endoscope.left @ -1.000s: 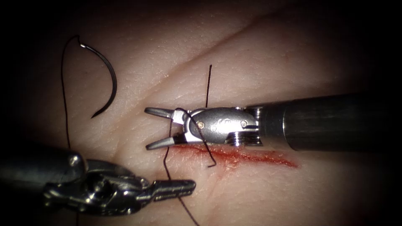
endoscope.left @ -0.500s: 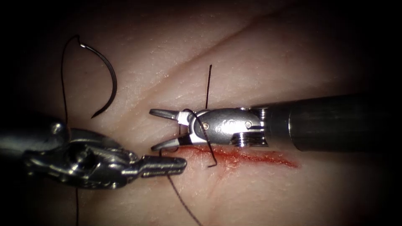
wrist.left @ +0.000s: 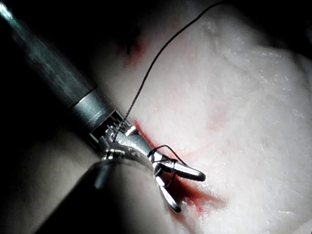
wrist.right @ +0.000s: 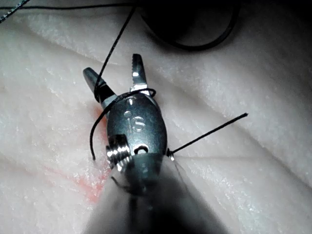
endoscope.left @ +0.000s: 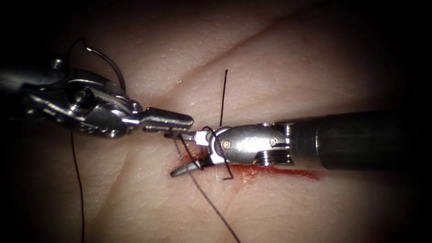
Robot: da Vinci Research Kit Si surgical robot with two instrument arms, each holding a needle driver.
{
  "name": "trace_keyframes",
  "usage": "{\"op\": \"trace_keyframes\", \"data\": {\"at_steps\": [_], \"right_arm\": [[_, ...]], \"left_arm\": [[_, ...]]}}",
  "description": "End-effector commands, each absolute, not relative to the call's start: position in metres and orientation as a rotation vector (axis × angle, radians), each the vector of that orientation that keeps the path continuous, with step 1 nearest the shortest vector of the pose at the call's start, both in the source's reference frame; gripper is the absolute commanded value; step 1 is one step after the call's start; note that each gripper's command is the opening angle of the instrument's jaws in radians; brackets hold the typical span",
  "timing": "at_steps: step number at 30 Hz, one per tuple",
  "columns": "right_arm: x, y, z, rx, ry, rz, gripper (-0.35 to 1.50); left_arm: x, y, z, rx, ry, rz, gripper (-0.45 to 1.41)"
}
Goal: Wound Closure
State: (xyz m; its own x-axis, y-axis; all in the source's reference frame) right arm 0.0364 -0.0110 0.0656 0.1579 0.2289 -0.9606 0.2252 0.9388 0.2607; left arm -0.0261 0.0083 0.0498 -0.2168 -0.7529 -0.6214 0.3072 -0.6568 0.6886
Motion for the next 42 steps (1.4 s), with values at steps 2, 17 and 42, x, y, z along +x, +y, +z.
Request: {"op": "trace_keyframes", "data": {"at_steps": [2,17,42], "right_arm": [[0.037,-0.011,0.066,0.385,1.425,0.003,0.89],[0.0359,-0.012,0.066,0.526,1.546,0.013,0.78],[0.0331,-0.009,0.065,0.62,1.818,0.134,0.57]], "left_arm": [[-0.0266,0.009,0.05,1.34,-0.574,-1.939,-0.45],[-0.026,0.012,0.057,1.352,-0.662,-1.938,-0.45],[-0.024,0.009,0.064,1.36,-0.632,-1.976,-0.45]]}}
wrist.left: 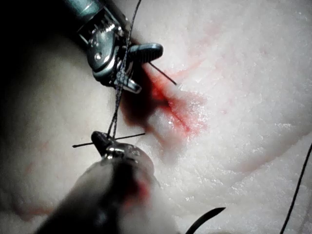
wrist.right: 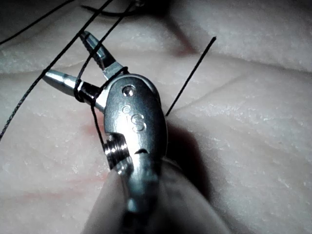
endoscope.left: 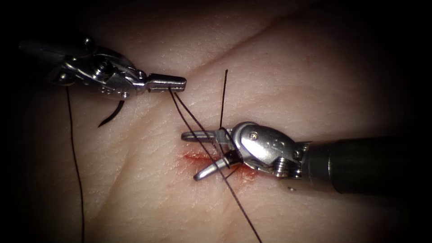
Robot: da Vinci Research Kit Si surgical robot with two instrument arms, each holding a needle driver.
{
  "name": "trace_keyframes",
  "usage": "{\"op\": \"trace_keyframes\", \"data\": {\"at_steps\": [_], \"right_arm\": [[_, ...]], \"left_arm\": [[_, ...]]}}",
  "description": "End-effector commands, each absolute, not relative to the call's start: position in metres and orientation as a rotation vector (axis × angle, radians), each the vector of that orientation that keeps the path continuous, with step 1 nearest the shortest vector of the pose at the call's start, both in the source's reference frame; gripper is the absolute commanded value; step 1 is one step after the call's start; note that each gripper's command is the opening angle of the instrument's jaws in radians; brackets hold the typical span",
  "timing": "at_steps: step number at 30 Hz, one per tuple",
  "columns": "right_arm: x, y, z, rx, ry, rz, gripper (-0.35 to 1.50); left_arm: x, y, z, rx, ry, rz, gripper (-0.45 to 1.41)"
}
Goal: Wound Closure
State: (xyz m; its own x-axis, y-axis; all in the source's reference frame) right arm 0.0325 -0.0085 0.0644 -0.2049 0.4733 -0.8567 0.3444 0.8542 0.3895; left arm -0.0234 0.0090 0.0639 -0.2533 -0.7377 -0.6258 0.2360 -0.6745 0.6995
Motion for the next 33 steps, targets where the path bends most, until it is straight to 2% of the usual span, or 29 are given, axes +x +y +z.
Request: {"op": "trace_keyframes", "data": {"at_steps": [1,6,8,11,15,33], "right_arm": [[0.0331,-0.009,0.065,0.619,1.824,0.138,0.57],[0.0329,-0.009,0.065,0.638,1.856,0.148,0.57],[0.0327,-0.009,0.065,0.639,1.861,0.153,0.54],[0.0322,-0.008,0.064,0.639,1.884,0.17,0.39],[0.0321,-0.008,0.064,0.628,1.891,0.193,0.36],[0.0306,-0.007,0.065,0.604,1.862,0.224,0.44]], "left_arm": [[-0.0239,0.009,0.065,1.36,-0.627,-1.977,-0.45],[-0.0235,0.008,0.067,1.369,-0.608,-1.993,-0.45],[-0.0236,0.007,0.067,1.369,-0.602,-1.999,-0.45],[-0.0239,0.005,0.068,1.361,-0.593,-2.016,-0.45],[-0.0248,0.003,0.069,1.356,-0.574,-2.023,-0.45],[-0.0257,-0.002,0.067,1.487,-0.499,-1.981,-0.45]]}}
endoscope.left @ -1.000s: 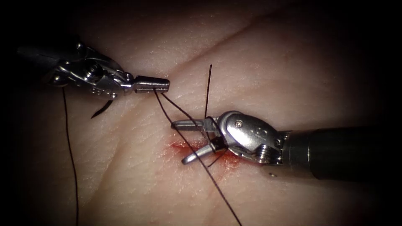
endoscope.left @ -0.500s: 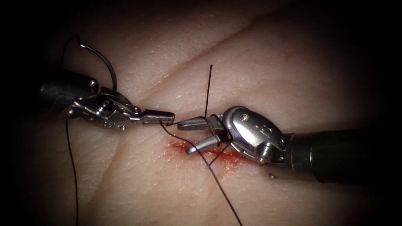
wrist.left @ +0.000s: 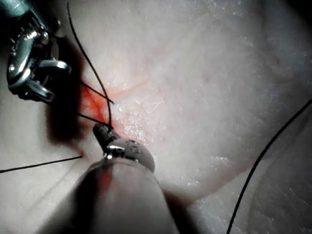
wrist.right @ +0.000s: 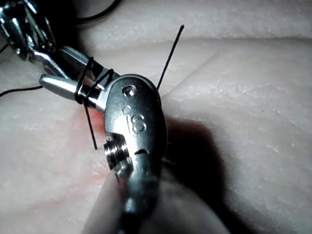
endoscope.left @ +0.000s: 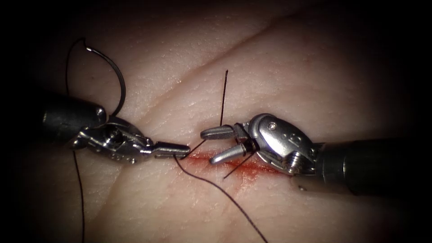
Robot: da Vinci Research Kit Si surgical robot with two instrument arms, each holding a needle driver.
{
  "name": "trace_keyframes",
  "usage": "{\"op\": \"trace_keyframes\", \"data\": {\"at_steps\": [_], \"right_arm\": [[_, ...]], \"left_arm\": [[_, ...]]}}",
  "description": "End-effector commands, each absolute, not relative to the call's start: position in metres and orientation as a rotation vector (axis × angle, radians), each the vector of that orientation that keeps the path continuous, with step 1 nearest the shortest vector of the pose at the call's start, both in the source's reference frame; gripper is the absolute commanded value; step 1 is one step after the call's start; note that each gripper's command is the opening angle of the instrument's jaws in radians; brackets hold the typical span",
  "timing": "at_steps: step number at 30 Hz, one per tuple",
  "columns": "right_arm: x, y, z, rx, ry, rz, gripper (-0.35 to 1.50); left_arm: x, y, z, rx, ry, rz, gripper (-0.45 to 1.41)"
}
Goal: Wound Closure
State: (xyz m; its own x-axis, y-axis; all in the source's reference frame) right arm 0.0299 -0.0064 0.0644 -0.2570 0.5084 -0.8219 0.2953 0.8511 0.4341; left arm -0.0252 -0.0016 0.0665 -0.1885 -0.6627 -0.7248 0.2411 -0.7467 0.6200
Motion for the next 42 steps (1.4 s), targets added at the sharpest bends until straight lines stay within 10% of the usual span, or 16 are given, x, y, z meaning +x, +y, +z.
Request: {"op": "trace_keyframes", "data": {"at_steps": [1,13,42], "right_arm": [[0.0306,-0.0068,0.0649,0.604,1.862,0.224,0.44],[0.0312,-0.0072,0.0643,0.503,1.8,0.35,0.96],[0.0271,-0.0068,0.0663,0.391,1.57,0.73,0.96]], "left_arm": [[-0.0256,-0.002,0.067,1.497,-0.494,-1.978,-0.45],[-0.0289,-0.0034,0.0673,1.512,-0.492,-1.993,-0.45],[-0.0317,-0.0112,0.0624,1.274,-0.844,-2.424,-0.45]]}}
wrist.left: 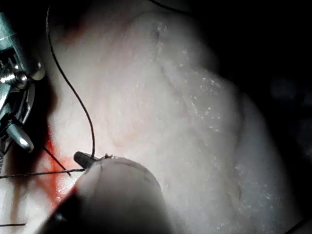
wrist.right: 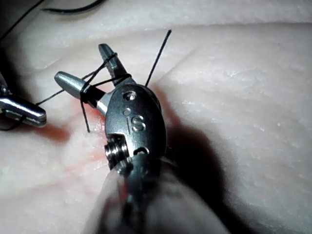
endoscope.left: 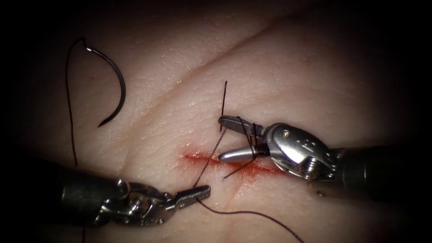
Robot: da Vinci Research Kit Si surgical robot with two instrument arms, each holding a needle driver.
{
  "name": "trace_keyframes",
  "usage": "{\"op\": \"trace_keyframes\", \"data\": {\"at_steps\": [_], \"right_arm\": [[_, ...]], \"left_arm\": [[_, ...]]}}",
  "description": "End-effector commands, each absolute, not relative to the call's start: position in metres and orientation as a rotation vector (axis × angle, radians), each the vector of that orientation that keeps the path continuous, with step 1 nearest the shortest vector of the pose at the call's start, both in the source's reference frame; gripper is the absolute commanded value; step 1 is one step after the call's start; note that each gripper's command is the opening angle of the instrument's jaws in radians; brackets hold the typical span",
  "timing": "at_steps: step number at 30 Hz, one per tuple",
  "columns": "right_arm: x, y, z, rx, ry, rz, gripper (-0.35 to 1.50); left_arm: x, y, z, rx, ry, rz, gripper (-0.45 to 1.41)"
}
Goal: Wound Closure
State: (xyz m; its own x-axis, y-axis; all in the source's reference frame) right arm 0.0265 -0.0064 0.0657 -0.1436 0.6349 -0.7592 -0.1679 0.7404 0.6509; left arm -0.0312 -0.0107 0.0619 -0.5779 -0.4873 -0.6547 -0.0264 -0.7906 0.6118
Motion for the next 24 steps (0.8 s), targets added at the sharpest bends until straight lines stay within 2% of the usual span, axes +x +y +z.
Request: {"op": "trace_keyframes", "data": {"at_steps": [1,8,17,24], "right_arm": [[0.0271,-0.0069,0.0663,0.398,1.572,0.731,0.96],[0.0273,-0.0074,0.0665,0.43,1.583,0.748,0.96],[0.0273,-0.0081,0.0672,0.33,1.443,0.84,1.08],[0.0265,-0.0072,0.0687,0.28,1.361,0.878,1.09]], "left_arm": [[-0.0318,-0.0111,0.0622,1.278,-0.843,-2.423,-0.45],[-0.0326,-0.0102,0.0633,1.306,-0.833,-2.436,-0.45],[-0.0347,-0.0103,0.0617,1.33,-0.825,-2.451,-0.45],[-0.0353,-0.0095,0.0601,1.335,-0.816,-2.464,-0.45]]}}
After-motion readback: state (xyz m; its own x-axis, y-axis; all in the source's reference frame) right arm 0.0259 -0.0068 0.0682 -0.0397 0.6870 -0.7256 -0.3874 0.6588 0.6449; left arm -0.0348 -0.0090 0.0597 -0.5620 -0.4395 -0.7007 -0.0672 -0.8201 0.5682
